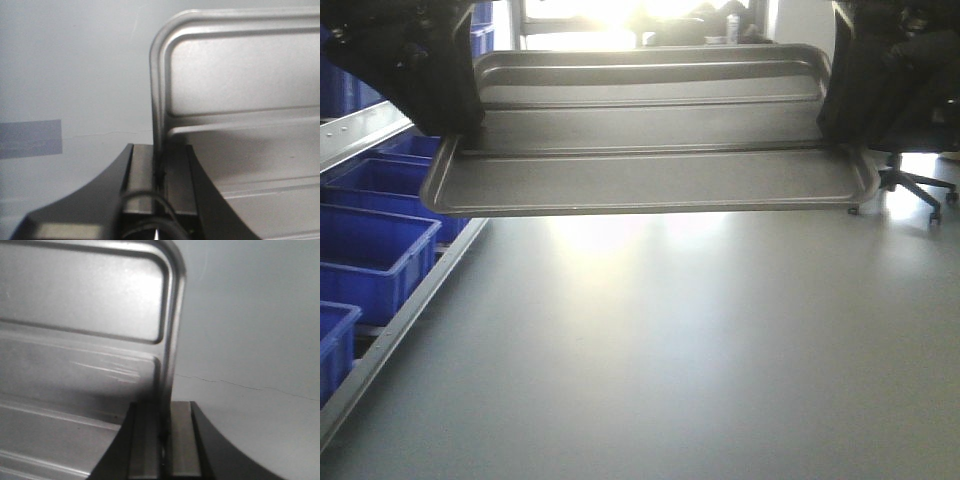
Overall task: Grab silver tray and stack on right shelf
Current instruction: 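Drive the base to another shelf while holding the tray level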
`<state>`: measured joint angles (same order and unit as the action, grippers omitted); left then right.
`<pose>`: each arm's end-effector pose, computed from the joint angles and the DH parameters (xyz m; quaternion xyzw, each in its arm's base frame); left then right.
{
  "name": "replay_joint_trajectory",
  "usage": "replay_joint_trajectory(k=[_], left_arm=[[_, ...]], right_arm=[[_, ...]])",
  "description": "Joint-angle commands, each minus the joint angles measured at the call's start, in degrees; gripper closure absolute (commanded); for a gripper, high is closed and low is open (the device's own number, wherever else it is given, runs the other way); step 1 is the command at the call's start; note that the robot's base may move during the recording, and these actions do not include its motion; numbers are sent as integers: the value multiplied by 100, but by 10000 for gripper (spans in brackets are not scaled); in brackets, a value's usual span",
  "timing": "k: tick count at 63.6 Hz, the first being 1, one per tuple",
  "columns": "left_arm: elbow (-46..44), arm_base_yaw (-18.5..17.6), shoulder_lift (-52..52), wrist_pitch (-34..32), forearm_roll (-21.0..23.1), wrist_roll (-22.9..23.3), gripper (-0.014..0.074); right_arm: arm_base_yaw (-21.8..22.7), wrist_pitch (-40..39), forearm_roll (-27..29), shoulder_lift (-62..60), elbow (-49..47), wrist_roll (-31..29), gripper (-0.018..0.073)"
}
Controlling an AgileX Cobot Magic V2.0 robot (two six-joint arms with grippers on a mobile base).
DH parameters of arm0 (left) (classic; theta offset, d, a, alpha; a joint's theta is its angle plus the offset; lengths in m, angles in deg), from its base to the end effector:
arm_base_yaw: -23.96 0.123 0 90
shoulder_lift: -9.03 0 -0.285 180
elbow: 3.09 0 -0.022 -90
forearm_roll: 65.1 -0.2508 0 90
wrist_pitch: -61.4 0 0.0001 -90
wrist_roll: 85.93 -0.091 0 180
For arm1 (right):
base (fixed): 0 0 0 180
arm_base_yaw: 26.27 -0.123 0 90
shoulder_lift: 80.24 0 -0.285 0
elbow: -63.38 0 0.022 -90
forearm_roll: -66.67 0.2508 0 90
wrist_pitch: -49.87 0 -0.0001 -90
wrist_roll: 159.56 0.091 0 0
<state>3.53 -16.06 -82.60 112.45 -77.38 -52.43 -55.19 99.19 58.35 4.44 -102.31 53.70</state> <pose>0.2441 -0.1853 0.3170 0.0973 0.9548 -0.0790 0.2695 0.2434 0.1231 0.3125 0.0059 0.9599 0.0842 0.2672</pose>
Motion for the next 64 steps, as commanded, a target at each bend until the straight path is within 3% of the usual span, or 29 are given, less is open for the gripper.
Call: replay_joint_trajectory(k=[1,64], left_arm=[[-175,-21,226,3,-252,-84,689],[-175,-21,226,14,-219,-84,689]], right_arm=[[12,-206,-289,-205,-159,-41,499],[12,-189,-289,-205,-159,-41,499]])
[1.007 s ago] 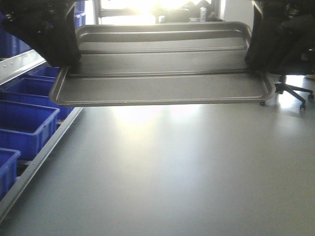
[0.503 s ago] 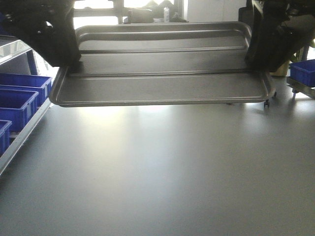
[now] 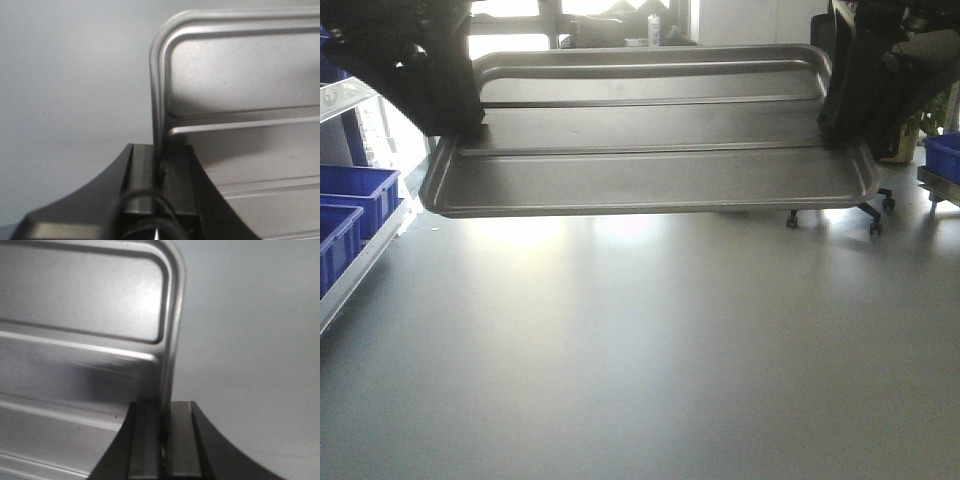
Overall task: Grab silver tray and stack on right shelf
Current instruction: 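Drive the base to another shelf while holding the tray level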
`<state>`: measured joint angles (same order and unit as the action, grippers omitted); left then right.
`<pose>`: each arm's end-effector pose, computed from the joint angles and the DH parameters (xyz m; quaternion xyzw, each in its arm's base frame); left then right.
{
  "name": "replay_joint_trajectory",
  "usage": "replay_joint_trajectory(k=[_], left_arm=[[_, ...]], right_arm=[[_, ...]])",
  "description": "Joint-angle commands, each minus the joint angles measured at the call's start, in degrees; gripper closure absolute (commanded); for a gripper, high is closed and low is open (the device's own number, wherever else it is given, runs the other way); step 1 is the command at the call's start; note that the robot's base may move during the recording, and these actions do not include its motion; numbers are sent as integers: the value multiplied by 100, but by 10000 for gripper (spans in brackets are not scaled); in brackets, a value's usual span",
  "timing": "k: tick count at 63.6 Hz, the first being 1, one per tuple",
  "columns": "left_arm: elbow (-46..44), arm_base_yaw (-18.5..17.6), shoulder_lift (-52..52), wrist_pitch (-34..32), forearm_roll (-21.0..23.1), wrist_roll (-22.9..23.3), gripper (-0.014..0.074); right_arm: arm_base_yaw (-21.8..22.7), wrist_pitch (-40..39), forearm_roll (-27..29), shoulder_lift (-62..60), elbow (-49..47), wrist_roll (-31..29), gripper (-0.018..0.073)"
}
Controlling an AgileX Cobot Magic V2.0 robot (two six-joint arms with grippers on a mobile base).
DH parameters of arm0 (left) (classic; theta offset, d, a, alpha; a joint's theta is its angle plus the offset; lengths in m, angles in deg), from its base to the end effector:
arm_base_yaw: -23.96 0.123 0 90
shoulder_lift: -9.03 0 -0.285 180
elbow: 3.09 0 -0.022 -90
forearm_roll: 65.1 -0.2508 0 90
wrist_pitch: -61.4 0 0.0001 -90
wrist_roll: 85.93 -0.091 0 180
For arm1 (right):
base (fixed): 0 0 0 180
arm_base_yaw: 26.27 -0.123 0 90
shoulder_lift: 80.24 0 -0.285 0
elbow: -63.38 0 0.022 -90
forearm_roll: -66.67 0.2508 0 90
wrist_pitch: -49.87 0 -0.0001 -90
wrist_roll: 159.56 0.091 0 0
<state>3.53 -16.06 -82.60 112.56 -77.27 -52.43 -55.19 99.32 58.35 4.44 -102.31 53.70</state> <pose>0.2439 -0.1853 0.3169 0.0968 0.9552 -0.0791 0.2683 0.2433 0.1230 0.3124 0.0060 0.9602 0.0837 0.2663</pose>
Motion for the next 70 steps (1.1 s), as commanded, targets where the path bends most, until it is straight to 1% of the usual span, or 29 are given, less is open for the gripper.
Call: replay_joint_trajectory(k=[1,70], left_arm=[[-175,-21,226,3,-233,-84,689],[-175,-21,143,9,-237,-84,689]], right_arm=[[12,-201,-289,-205,-159,-41,499],[12,-207,-289,-205,-159,-41,499]])
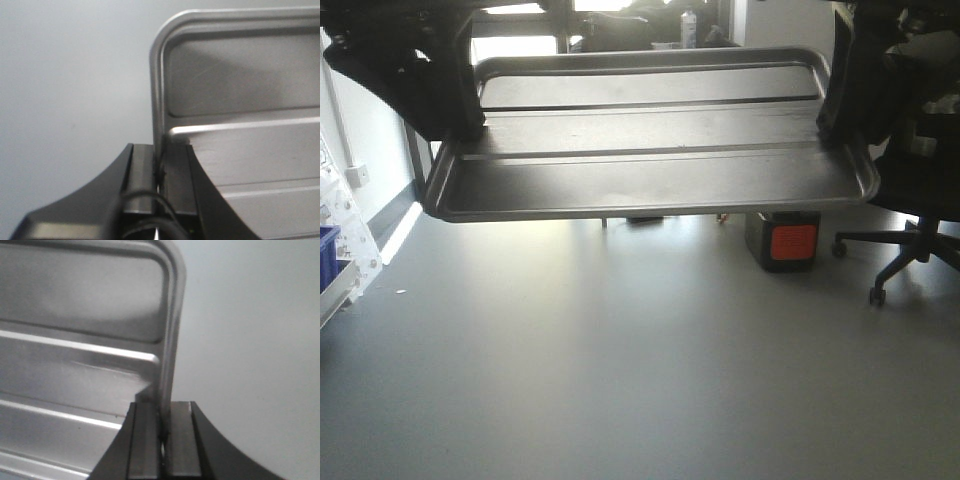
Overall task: Grab silver tray and stack on right shelf
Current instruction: 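Drive the base to another shelf while holding the tray level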
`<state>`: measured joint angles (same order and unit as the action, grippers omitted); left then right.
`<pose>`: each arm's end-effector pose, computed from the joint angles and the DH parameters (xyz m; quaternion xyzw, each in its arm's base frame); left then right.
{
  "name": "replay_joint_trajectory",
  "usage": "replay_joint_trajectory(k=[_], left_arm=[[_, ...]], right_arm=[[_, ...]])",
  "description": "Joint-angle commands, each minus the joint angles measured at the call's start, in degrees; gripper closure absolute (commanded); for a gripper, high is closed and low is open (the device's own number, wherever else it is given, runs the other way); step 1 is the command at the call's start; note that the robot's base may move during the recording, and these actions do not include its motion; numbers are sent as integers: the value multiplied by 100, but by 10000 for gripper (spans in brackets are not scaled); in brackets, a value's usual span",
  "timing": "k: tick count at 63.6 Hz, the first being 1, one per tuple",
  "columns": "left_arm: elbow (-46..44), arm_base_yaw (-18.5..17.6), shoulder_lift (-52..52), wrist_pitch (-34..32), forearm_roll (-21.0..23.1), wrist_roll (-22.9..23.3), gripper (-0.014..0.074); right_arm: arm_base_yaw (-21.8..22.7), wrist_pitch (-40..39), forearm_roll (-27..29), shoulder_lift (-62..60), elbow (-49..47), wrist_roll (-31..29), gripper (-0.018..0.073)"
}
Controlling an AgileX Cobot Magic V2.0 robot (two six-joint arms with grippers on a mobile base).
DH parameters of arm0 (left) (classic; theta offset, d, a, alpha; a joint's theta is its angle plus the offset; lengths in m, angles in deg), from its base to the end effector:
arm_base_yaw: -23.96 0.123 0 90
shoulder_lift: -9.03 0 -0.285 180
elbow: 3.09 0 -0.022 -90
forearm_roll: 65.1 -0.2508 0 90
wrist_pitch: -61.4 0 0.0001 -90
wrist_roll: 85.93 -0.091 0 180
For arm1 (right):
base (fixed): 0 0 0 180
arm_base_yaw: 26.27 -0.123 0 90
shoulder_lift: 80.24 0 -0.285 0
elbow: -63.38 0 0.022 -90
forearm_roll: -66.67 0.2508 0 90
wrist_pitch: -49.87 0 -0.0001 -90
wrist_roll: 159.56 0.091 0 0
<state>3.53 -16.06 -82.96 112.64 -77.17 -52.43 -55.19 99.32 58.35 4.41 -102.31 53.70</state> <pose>0.2447 -0.1861 0.3148 0.0968 0.9563 -0.0777 0.2648 0.2432 0.1229 0.3126 0.0060 0.9602 0.0838 0.2665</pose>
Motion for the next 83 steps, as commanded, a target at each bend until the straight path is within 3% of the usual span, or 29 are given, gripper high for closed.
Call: replay_joint_trajectory(k=[1,83], left_arm=[[-175,-21,180,1,-247,-84,689],[-175,-21,141,-23,-253,-84,689]], right_arm=[[12,-207,-289,-202,-159,-41,499],[12,-202,-289,-202,-159,-41,499]])
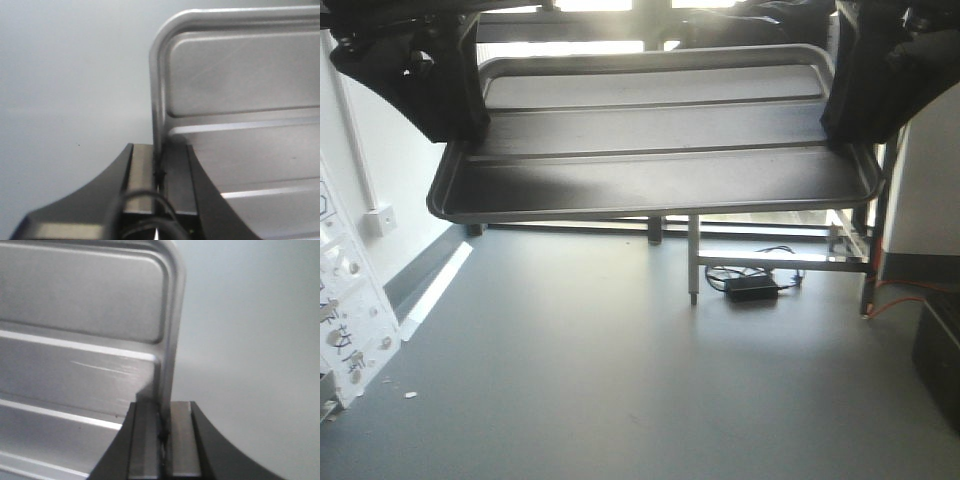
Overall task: Grab silver tray and stack on right shelf
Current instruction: 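Drive the base to another shelf while holding the tray level, then position the held tray above the silver tray on the shelf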
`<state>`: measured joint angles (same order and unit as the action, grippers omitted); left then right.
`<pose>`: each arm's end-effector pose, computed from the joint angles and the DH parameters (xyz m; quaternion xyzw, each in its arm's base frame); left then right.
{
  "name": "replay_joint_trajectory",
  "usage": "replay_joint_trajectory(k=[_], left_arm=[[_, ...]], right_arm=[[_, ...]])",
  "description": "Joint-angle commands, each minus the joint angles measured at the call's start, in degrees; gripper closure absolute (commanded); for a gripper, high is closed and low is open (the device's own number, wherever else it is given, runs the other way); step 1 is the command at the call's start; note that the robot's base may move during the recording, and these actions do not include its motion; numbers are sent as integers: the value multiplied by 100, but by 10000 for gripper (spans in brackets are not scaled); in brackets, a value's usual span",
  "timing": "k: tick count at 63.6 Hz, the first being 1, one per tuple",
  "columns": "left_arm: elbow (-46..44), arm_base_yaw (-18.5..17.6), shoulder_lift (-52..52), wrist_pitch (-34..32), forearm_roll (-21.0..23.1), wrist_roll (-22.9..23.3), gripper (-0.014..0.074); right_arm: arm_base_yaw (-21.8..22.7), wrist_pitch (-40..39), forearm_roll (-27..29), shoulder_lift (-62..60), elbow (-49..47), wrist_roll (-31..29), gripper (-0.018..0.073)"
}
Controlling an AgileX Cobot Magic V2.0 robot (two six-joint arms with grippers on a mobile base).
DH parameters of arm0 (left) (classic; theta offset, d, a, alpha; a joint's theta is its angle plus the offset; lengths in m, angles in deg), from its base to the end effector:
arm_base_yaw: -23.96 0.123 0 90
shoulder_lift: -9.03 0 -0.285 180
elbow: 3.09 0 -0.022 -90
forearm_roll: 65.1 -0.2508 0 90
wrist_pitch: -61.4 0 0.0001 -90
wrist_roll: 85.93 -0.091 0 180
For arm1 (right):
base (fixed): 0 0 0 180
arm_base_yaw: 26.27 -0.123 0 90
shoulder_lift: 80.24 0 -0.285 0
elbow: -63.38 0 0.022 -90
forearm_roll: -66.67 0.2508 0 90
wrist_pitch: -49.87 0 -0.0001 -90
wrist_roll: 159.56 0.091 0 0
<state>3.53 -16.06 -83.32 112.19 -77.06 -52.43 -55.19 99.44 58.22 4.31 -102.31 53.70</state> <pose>0.2459 -0.1874 0.3132 0.0971 0.9562 -0.0791 0.2648 0.2428 0.1225 0.3130 0.0056 0.9601 0.0827 0.2669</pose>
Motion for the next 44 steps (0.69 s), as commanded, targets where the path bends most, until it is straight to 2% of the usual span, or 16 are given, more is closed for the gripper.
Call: replay_joint_trajectory(k=[1,44], left_arm=[[-175,-21,174,22,-264,-84,689],[-175,-21,-55,9,-288,-84,689]], right_arm=[[12,-214,-276,-192,-159,-41,499],[12,-214,-276,-192,-159,-41,499]])
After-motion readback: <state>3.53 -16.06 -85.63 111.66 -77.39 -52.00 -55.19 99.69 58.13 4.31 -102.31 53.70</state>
